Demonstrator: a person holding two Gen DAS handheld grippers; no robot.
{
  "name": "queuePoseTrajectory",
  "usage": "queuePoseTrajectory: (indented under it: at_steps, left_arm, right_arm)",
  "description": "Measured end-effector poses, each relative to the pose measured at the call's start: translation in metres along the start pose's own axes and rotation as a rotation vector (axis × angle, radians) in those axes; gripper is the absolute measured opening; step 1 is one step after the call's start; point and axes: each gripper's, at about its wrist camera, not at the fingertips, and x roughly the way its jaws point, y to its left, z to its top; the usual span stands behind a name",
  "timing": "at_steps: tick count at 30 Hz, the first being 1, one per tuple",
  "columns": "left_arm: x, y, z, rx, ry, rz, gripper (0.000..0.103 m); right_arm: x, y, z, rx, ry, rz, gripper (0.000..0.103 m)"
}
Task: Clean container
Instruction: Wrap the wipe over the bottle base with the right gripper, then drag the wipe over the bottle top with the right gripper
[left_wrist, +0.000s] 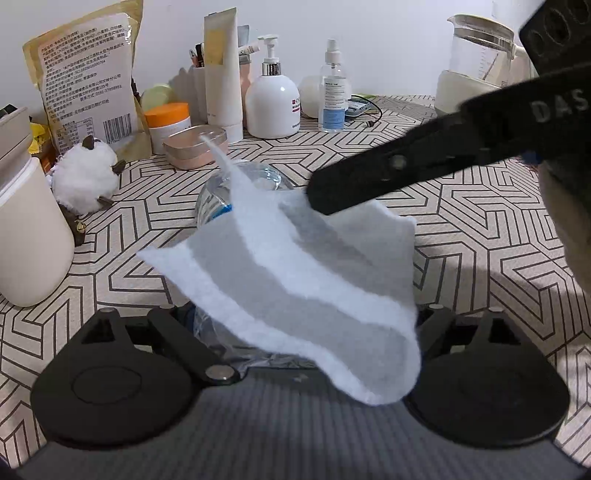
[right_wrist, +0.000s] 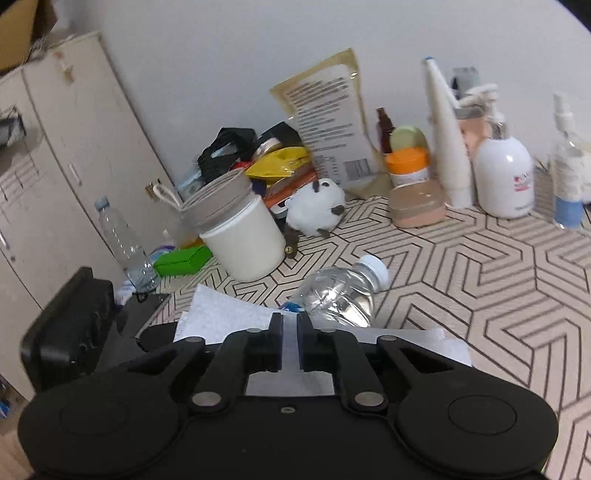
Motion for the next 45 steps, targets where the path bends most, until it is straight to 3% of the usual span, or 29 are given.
queuePoseTrajectory:
  at_steps: [2, 5, 7, 8, 10, 12, 15, 18, 20, 21, 28, 33, 35, 39, 45]
  left_arm:
    - [0.0, 0.001, 0.0, 0.0, 0.0, -0.001, 0.094]
    - [0.0, 0.001, 0.0, -0.001, 0.001, 0.002, 0.096]
    - [0.0, 0.0, 0.0, -0.001, 0.002, 0.008, 0.096]
    - [0.0, 0.0, -0.001, 0.001, 0.002, 0.009, 0.096]
    - [0.0, -0.001, -0.001, 0.002, 0.001, 0.009, 0.096]
    - [0.0, -0.001, -0.001, 0.002, 0.0, 0.008, 0.096]
    - [0.0, 0.0, -0.001, 0.001, -0.001, 0.007, 0.096]
    - [-0.001, -0.001, -0.002, 0.006, -0.004, 0.007, 0.095]
    - [-0.001, -0.002, -0.002, 0.01, -0.007, 0.01, 0.094]
    - [-0.001, -0.002, -0.002, 0.012, -0.008, 0.013, 0.095]
    - [0.003, 0.003, 0.002, 0.008, -0.007, 0.015, 0.094]
    - [0.007, 0.008, 0.005, 0.003, -0.005, 0.015, 0.094]
    - [0.009, 0.012, 0.007, 0.003, -0.005, 0.014, 0.094]
    - [0.012, 0.019, 0.008, -0.002, -0.004, 0.011, 0.094]
    - [0.02, 0.03, 0.013, -0.004, -0.002, 0.007, 0.094]
  right_arm:
    - [-0.004, -0.005, -0.002, 0.022, 0.006, -0.013, 0.035]
    - [-0.001, -0.014, -0.007, 0.065, 0.056, -0.023, 0.05]
    - [0.01, -0.022, -0.01, 0.14, 0.113, 0.058, 0.053]
    - [0.016, -0.029, -0.013, 0.209, 0.129, 0.128, 0.062]
    - [0.03, -0.04, -0.02, 0.332, 0.195, 0.251, 0.062]
    - [0.037, -0.044, -0.025, 0.377, 0.202, 0.293, 0.064]
    - [0.033, -0.037, -0.024, 0.336, 0.181, 0.27, 0.06]
    - [0.022, -0.027, -0.021, 0.259, 0.133, 0.231, 0.044]
    - [0.014, -0.024, -0.018, 0.228, 0.097, 0.234, 0.019]
    - [0.013, -0.024, -0.016, 0.225, 0.089, 0.255, 0.012]
    - [0.026, -0.018, -0.014, 0.236, 0.079, 0.361, 0.008]
    - [0.035, -0.014, -0.01, 0.222, 0.073, 0.346, 0.001]
    - [0.036, -0.015, -0.008, 0.217, 0.059, 0.323, 0.0]
    - [0.038, -0.015, 0.003, 0.128, -0.017, 0.17, 0.001]
    - [0.037, -0.026, 0.007, 0.09, -0.104, 0.094, 0.0]
